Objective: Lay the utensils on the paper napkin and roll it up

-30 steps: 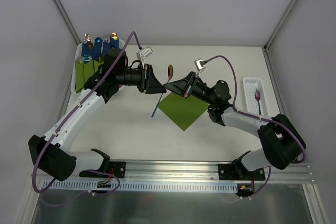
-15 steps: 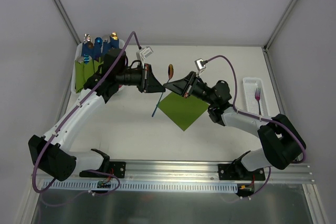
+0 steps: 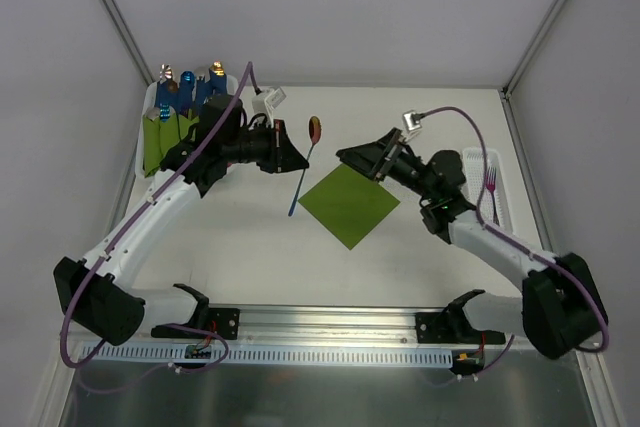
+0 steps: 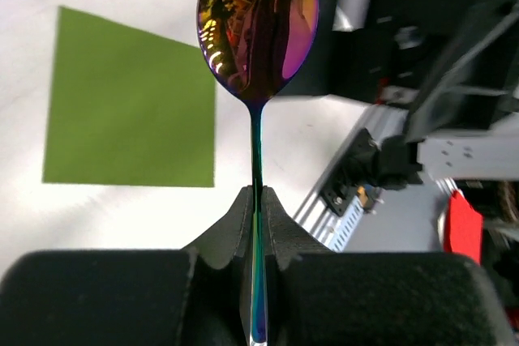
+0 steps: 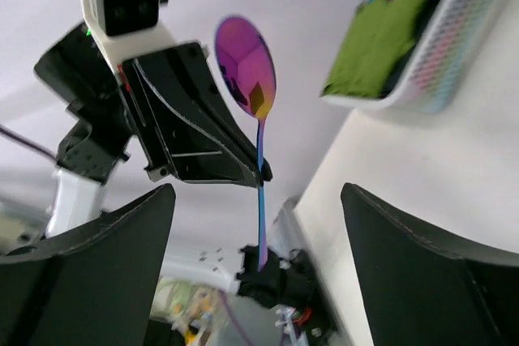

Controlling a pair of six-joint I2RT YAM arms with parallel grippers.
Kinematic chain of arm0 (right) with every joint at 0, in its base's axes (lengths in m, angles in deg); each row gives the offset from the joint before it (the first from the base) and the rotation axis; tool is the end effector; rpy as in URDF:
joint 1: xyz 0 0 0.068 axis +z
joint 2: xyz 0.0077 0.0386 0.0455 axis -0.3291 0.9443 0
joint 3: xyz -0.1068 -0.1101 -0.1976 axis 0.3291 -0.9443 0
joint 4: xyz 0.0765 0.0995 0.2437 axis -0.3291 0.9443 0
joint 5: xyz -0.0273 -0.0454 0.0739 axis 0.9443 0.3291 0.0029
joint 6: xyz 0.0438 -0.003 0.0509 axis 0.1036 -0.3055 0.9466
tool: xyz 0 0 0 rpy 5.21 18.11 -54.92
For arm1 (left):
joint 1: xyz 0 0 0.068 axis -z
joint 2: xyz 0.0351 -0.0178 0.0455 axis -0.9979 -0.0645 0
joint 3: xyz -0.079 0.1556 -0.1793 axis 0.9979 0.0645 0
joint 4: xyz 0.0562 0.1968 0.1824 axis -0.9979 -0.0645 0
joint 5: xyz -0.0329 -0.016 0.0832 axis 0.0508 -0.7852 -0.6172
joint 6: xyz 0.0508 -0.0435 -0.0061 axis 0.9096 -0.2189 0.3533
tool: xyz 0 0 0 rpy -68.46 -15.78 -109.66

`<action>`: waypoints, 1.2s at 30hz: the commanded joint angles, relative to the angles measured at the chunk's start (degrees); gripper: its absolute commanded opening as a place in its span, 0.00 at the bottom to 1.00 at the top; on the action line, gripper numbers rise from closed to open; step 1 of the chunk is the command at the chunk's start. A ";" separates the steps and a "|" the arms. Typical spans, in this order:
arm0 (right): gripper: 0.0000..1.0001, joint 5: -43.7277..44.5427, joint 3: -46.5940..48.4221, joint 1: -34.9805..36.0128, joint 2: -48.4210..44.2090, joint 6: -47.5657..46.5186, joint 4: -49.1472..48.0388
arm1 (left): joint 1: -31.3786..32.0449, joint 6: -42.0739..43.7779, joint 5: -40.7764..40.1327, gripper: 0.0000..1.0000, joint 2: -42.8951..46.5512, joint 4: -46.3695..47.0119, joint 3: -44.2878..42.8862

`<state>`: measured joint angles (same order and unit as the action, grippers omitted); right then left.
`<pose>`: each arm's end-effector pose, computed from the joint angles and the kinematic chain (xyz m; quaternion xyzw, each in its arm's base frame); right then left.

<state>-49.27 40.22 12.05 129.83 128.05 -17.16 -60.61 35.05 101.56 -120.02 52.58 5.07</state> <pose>0.2551 0.1867 0.2786 -0.1007 0.5989 0.6378 0.4736 0.2684 -0.1659 0.3540 0.2038 0.7725 -0.4675 0.3783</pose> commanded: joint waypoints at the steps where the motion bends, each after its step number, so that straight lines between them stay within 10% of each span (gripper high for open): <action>1: 0.88 4.61 -1.43 -6.19 -13.21 -8.47 18.04 | 1.72 -0.68 -13.58 0.00 -0.85 -3.09 -1.90; 5: 0.96 23.53 6.02 -7.80 -27.63 -27.36 63.40 | 6.20 -4.80 -28.52 0.00 -5.32 -6.35 -3.92; 11: 0.99 39.40 11.92 -8.15 -37.14 -38.38 89.33 | 12.01 -10.43 -37.88 0.00 -19.99 -11.09 -10.32; 36: 0.99 40.22 1.56 -8.15 -43.74 -37.41 92.81 | 15.35 -14.22 -39.56 0.00 -51.38 -14.00 -31.59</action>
<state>-7.90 41.99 4.12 85.42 91.20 78.14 -45.74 21.45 62.61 -170.51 39.16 -22.54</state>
